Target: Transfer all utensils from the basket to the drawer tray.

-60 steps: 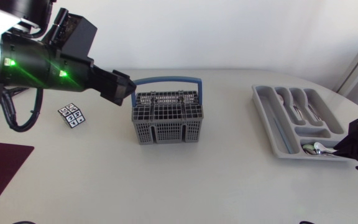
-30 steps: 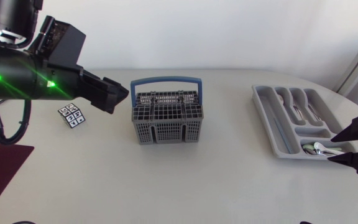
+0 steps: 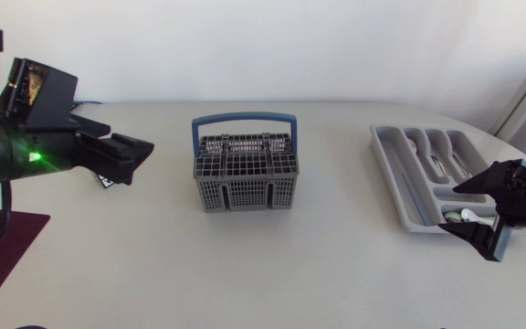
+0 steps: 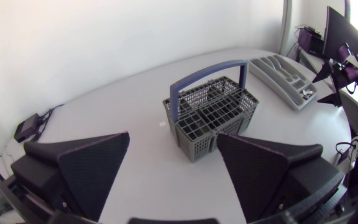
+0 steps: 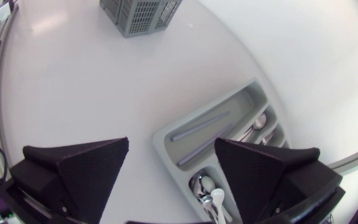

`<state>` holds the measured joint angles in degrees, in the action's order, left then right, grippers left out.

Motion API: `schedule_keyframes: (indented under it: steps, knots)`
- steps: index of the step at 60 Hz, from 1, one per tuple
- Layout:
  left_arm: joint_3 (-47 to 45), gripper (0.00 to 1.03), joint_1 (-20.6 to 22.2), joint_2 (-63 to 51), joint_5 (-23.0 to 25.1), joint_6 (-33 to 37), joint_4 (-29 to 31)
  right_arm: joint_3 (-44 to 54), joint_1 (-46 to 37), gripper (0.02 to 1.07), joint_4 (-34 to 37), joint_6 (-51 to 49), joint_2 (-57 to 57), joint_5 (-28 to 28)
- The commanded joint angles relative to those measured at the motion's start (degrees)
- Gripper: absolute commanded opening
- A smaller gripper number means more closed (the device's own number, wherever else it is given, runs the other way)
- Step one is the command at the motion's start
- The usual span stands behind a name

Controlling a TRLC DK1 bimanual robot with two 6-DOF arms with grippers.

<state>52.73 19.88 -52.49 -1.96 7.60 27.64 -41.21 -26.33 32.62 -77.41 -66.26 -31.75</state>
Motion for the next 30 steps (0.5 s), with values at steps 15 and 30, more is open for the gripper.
schedule_keyframes:
  steps: [15, 30]
  knots:
    - [-10.72, 0.98, -5.11, 7.23, 1.52, -0.48, -7.69, 10.8, 10.77, 1.03, -16.36, 29.33, 12.82, 9.77]
    - [-19.51, 0.98, -8.89, 11.18, 1.25, -0.65, -15.6, 14.58, 14.9, 1.03, -22.16, 40.49, 20.03, 15.4]
